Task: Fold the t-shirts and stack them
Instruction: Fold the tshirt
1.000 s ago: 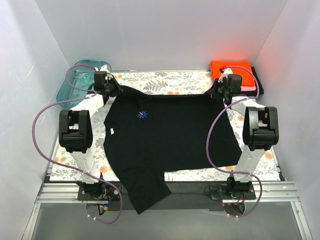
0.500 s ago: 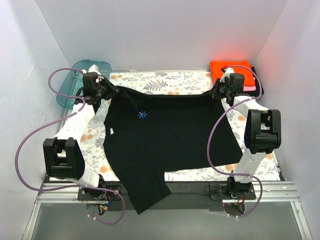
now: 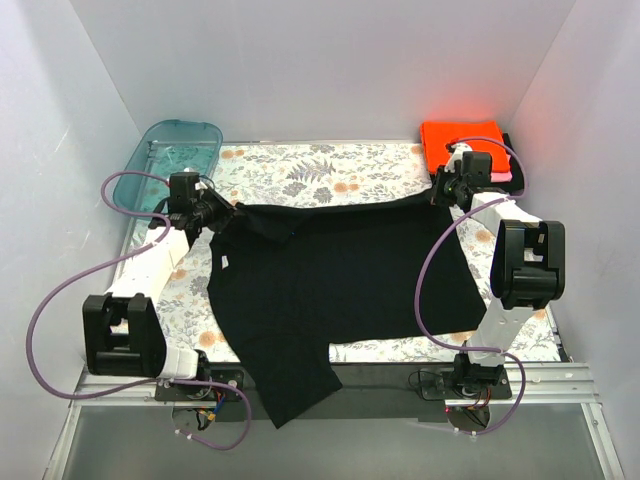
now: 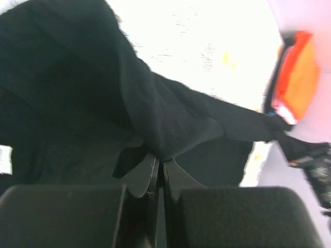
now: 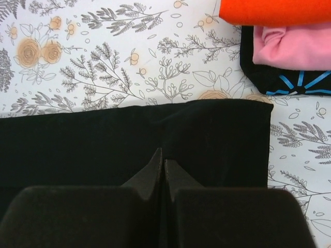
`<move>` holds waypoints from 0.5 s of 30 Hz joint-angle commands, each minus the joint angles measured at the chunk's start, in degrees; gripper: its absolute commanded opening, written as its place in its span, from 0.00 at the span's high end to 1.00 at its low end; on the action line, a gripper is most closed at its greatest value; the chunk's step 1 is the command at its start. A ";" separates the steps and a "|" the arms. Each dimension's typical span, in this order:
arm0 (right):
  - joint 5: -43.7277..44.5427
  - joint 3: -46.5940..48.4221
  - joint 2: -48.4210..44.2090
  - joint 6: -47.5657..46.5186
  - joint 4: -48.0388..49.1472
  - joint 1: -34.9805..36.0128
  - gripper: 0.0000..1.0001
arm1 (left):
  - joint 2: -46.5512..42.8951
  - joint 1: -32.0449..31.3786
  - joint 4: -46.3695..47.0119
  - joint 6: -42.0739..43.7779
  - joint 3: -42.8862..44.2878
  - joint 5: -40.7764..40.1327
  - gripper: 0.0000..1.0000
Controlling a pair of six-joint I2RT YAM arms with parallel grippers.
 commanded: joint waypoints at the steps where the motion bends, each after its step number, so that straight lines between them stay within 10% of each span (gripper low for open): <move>1: 2.26 2.15 -2.95 -2.11 -2.38 -0.50 0.99 | -5.25 0.30 -2.13 -3.47 0.53 1.59 1.00; 15: 4.99 -0.48 -2.78 -2.72 -3.00 -0.59 0.99 | -15.27 0.30 -1.79 -11.82 -14.75 5.47 1.00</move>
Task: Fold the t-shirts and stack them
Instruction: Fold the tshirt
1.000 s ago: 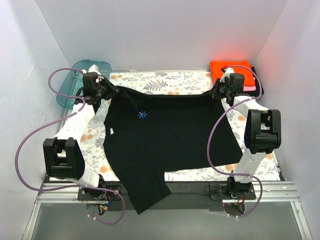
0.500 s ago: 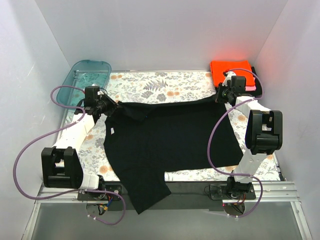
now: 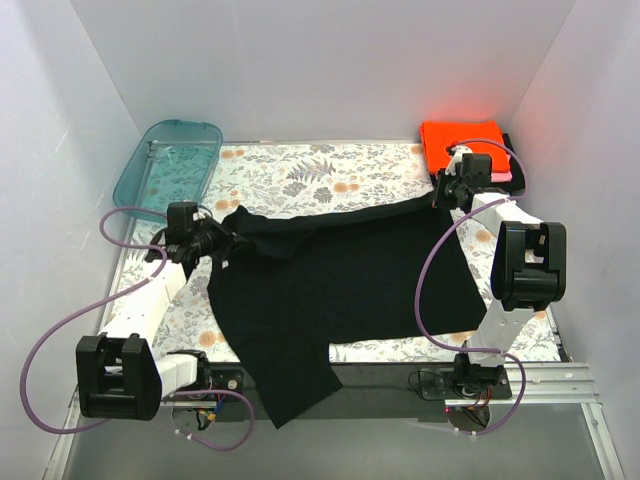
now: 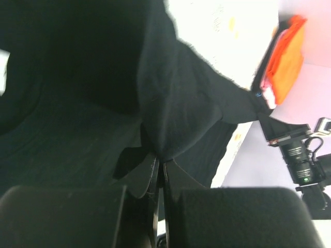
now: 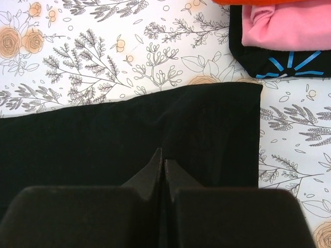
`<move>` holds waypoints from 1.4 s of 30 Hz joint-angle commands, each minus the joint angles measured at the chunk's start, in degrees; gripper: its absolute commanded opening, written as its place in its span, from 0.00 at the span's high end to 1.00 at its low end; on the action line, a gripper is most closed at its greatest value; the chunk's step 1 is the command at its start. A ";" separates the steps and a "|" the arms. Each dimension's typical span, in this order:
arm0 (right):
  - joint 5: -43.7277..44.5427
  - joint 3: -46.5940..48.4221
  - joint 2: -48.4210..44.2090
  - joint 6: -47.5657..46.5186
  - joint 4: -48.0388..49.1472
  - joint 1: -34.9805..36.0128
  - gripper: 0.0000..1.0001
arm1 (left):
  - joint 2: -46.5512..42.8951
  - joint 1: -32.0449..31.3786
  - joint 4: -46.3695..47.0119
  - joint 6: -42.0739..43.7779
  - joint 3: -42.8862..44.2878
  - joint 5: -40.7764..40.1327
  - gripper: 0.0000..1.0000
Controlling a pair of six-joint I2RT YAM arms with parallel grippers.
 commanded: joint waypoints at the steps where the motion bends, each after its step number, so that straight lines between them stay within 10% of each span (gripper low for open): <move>1: 2.02 -0.74 -1.93 -1.48 0.79 -0.59 0.99 | -2.88 0.30 0.40 -3.08 -4.92 1.29 1.00; 16: -0.09 -2.06 0.97 -0.25 0.79 -0.59 0.93 | -4.20 0.30 8.49 -8.18 -18.47 5.25 1.00; 26: -0.44 -5.05 -5.87 2.83 -0.27 -1.37 0.31 | -6.57 0.30 4.19 -3.80 -11.99 -1.15 0.28; 34: -11.06 -5.93 -5.97 11.35 2.45 -9.45 0.27 | 1.15 0.83 4.00 8.59 -1.87 -14.78 0.24; 42: -14.68 -7.42 -2.01 18.55 7.45 -12.01 0.28 | 13.99 1.36 5.76 15.63 4.46 -11.54 0.22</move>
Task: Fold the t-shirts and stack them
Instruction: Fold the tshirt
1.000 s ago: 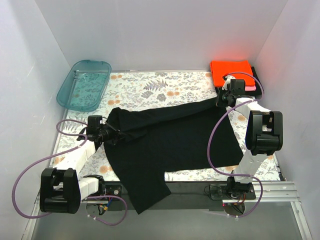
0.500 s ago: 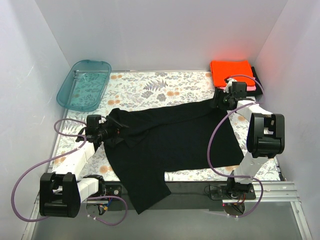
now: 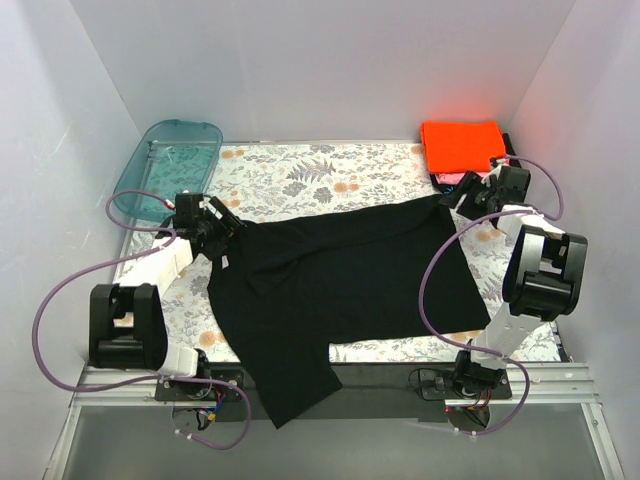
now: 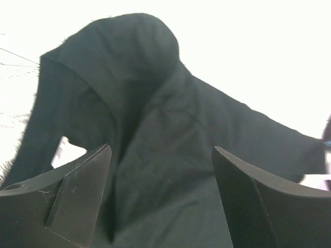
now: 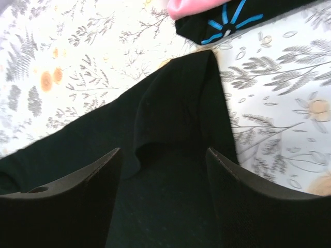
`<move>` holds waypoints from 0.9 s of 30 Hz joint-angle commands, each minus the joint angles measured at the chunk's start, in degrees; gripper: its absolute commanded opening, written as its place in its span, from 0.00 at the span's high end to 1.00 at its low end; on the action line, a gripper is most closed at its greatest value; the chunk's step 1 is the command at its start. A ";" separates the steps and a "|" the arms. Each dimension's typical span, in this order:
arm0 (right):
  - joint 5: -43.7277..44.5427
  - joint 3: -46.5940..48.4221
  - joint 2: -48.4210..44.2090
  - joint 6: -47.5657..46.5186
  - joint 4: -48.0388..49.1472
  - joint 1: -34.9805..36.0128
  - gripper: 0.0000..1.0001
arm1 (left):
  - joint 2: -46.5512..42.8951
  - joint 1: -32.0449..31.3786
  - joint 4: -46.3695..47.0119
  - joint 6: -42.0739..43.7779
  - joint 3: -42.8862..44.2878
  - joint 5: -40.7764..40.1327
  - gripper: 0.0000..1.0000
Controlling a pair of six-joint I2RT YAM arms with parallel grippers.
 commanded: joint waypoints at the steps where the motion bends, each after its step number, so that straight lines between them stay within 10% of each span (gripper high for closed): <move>1: -4.88 -3.07 1.48 6.53 5.62 -1.17 0.28 | 1.36 0.31 0.69 5.21 1.71 0.59 0.22; 27: 5.13 -21.38 -3.62 40.93 34.38 -0.82 0.29 | -8.75 -0.04 8.52 9.78 -10.51 3.23 0.17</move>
